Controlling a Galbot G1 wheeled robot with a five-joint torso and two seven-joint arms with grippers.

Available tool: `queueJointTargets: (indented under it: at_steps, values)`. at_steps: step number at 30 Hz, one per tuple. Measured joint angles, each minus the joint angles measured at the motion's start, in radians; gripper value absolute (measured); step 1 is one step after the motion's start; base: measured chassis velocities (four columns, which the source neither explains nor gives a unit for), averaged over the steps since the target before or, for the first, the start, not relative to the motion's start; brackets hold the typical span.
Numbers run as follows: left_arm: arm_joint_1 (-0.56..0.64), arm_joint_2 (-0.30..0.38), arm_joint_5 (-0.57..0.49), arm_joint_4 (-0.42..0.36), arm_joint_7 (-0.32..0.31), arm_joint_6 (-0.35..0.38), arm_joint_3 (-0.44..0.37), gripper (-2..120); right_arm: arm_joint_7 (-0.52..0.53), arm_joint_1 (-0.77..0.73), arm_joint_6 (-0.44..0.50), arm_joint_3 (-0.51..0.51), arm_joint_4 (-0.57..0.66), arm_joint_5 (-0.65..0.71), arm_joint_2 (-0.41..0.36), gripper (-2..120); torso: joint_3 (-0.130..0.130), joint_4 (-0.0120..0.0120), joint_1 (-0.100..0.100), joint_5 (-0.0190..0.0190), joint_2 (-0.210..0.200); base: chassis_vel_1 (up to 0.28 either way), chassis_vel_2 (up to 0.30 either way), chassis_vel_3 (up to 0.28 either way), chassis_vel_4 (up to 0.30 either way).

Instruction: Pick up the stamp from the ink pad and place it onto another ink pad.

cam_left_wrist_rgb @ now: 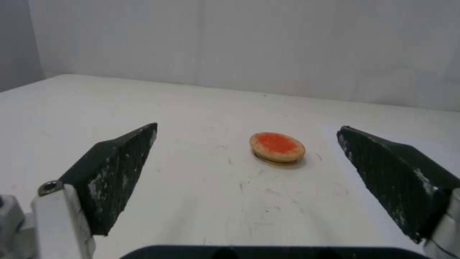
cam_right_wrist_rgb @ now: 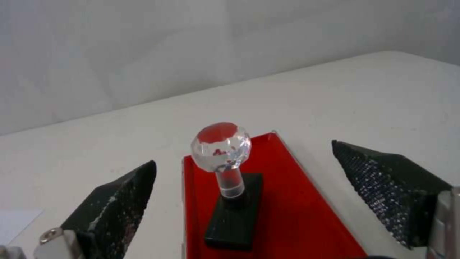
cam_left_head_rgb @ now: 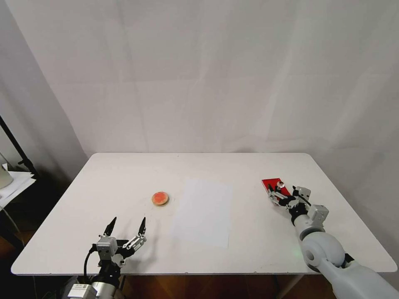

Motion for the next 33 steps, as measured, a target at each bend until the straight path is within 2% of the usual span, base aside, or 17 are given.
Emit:
queueJointTargets:
  at_steps: [4, 5, 8, 9, 13, 14, 17, 18, 21, 23, 25, 33]
  values:
    - [0.0, 0.0, 0.0, 0.0, 0.0, 0.0, 0.0, 100, 0.0, -0.002, 0.001, -0.003, 0.002, 0.001, 0.001, 82, 0.0, 0.0, 0.0, 0.0, 0.0, 0.0, 0.0, 0.0, 0.0]
    - [0.0, 0.0, 0.0, 0.0, 0.0, 0.0, 0.0, 100, 0.0, -0.002, 0.001, -0.003, 0.002, 0.001, 0.001, 82, 0.0, 0.0, 0.0, 0.0, 0.0, 0.0, 0.0, 0.0, 0.0]
    - [0.0, 0.0, 0.0, 0.0, 0.0, 0.0, 0.0, 100, 0.0, -0.005, 0.001, -0.003, 0.003, 0.001, 0.003, 68, 0.0, 0.0001, 0.0, 0.0, 0.0, 0.0, 0.0, 0.0, 0.0]
    - [0.0, 0.0, 0.0, 0.0, 0.0, 0.0, 0.0, 100, 0.0, -0.005, 0.001, -0.003, 0.003, 0.001, 0.003, 68, 0.0, 0.0001, 0.0, 0.0, 0.0, 0.0, 0.0, 0.0, 0.0]
    - [0.0, 0.0, 0.0, 0.0, 0.0, 0.0, 0.0, 100, 0.002, -0.008, 0.001, -0.006, 0.006, 0.002, 0.003, 48, 0.0, 0.0, 0.0, 0.0, 0.0, 0.0, 0.0, 0.0, 0.0]
    - [0.0, 0.0, 0.0, 0.0, 0.0, 0.0, 0.0, 100, 0.002, -0.008, 0.001, -0.006, 0.006, 0.002, 0.003, 48, 0.0, 0.0, 0.0, 0.0, 0.0, 0.0, 0.0, 0.0, 0.0]
    - [0.0, 0.0, 0.0, 0.0, 0.0, 0.0, 0.0, 100, 0.003, -0.005, 0.0, -0.012, 0.008, 0.003, 0.001, 35, 0.0, 0.0, 0.0, 0.0, 0.0, 0.0, 0.0, 0.0, 0.0]
    - [0.0, 0.0, 0.0, 0.0, 0.0, 0.0, 0.0, 100, 0.003, -0.005, 0.0, -0.012, 0.008, 0.003, 0.001, 35, 0.0, 0.0, 0.0, 0.0, 0.0, 0.0, 0.0, 0.0, 0.0]
    - [0.0, 0.0, 0.0, 0.0, 0.0, 0.0, 0.0, 100, 0.004, 0.001, -0.002, -0.022, 0.01, 0.003, -0.002, 21, 0.0, 0.0001, 0.0, 0.0, 0.0, 0.0, 0.0, 0.0, 0.0]
    - [0.0, 0.0, 0.0, 0.0, 0.0, 0.0, 0.0, 100, 0.005, 0.002, -0.003, -0.024, 0.01, 0.003, -0.003, 17, 0.0, 0.0001, 0.0, 0.0, 0.0, 0.0, 0.0, 0.0, 0.0]
    - [0.0, 0.0, 0.0, 0.0, 0.0, 0.0, 0.0, 100, 0.006, 0.003, -0.005, -0.03, 0.01, 0.003, -0.005, 8, 0.0, 0.0, 0.0, 0.0, 0.0, 0.0, 0.0, 0.0, 0.0]
    - [0.0, 0.0, 0.0, 0.0, 0.0, 0.0, 0.0, 100, 0.007, 0.007, -0.009, -0.04, 0.009, 0.003, -0.012, 8, 0.0, 0.0001, 0.0, 0.0001, 0.0, 0.0, 0.0, 0.0, 0.0]
